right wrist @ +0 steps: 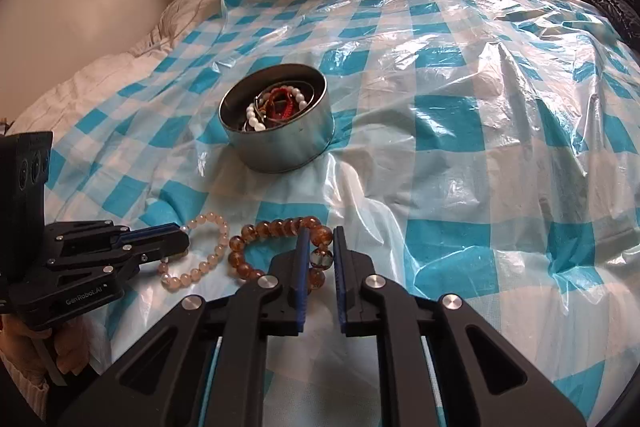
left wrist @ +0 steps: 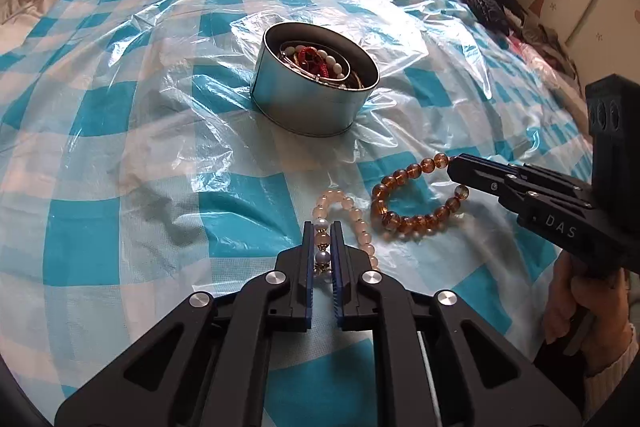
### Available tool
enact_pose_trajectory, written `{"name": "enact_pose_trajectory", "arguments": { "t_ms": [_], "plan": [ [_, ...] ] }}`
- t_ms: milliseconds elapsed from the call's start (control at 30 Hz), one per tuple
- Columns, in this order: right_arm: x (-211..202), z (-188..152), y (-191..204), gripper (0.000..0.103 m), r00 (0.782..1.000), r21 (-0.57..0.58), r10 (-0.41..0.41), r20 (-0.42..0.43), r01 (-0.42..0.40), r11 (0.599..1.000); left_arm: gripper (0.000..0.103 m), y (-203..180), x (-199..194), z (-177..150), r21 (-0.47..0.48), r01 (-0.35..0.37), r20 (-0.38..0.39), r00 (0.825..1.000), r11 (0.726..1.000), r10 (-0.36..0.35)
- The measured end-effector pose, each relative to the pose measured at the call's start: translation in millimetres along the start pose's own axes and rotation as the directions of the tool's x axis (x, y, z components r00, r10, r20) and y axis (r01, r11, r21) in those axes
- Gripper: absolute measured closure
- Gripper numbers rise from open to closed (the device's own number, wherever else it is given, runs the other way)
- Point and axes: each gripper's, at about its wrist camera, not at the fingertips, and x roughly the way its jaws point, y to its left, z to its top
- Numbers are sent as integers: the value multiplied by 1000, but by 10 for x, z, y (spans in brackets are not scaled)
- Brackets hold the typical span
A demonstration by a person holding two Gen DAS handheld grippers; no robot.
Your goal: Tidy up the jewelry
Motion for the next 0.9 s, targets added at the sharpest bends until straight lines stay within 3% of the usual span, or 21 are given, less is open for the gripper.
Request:
{"name": "enact_pose_trajectory", "arguments": {
  "t_ms": [233, 367, 400, 567, 633, 667, 800, 900],
  "plan": [
    [96, 7, -77, 90, 999, 48, 4, -40, -3, 999, 95, -39, 117, 3, 32, -75, -24, 997, 997, 76],
    [135, 4, -96, 69, 999, 46, -9, -45, 11, 999, 93, -120, 161, 6, 81, -142, -16, 990, 987, 144],
    [149, -2, -87, 68, 999, 39, -13, -50, 15, 999, 92, -145, 174, 1, 99, -160, -13, 987, 982, 162],
    [277, -53, 80, 71, 990, -77, -112, -85, 106, 991, 89, -329, 251, -59, 212, -267, 15, 963, 940, 270],
    [292, -70, 152, 79, 988, -123, -131, -81, 120, 985, 91, -379, 252, -71, 243, -278, 22, 959, 929, 281],
    [282, -75, 165, 89, 989, -128, -124, -79, 113, 985, 95, -394, 239, -72, 250, -272, 24, 961, 929, 275],
    [196, -36, -32, 90, 996, 13, 59, -70, -58, 998, 95, -431, 131, -67, 238, -285, 70, 958, 928, 277],
    [23, 23, -151, 90, 970, 111, 241, 18, -241, 964, 95, -422, 13, -13, 196, -287, 124, 956, 938, 267]
  ]
}}
